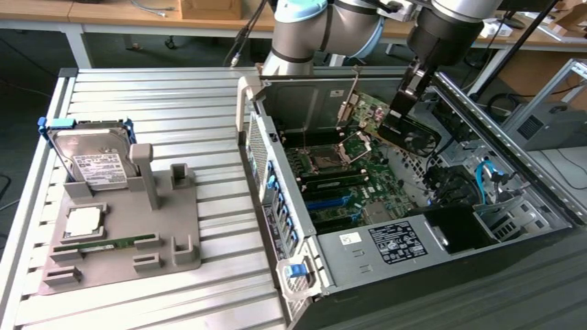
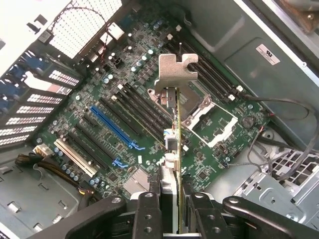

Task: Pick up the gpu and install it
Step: 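Insert the gpu into the slot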

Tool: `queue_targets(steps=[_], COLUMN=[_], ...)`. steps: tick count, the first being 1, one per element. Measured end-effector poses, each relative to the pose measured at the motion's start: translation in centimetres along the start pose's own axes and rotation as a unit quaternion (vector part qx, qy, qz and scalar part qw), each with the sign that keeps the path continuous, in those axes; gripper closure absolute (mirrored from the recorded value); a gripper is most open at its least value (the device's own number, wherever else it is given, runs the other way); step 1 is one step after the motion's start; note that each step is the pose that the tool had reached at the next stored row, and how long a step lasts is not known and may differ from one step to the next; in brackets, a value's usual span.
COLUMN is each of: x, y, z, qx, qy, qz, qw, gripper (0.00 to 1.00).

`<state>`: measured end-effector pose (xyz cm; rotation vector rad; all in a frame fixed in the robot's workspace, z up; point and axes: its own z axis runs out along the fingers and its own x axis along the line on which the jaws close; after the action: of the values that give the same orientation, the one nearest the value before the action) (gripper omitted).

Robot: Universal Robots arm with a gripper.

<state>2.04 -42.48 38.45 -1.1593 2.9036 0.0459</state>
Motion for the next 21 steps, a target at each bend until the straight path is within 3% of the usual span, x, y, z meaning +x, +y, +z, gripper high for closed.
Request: queue_targets(steps=[21], x=[0.0], y=[0.0], z=[0.0], qx=[-0.0014], qy=[0.0012], qz=[-0.056], qw=[0.9984], gripper=[0.73])
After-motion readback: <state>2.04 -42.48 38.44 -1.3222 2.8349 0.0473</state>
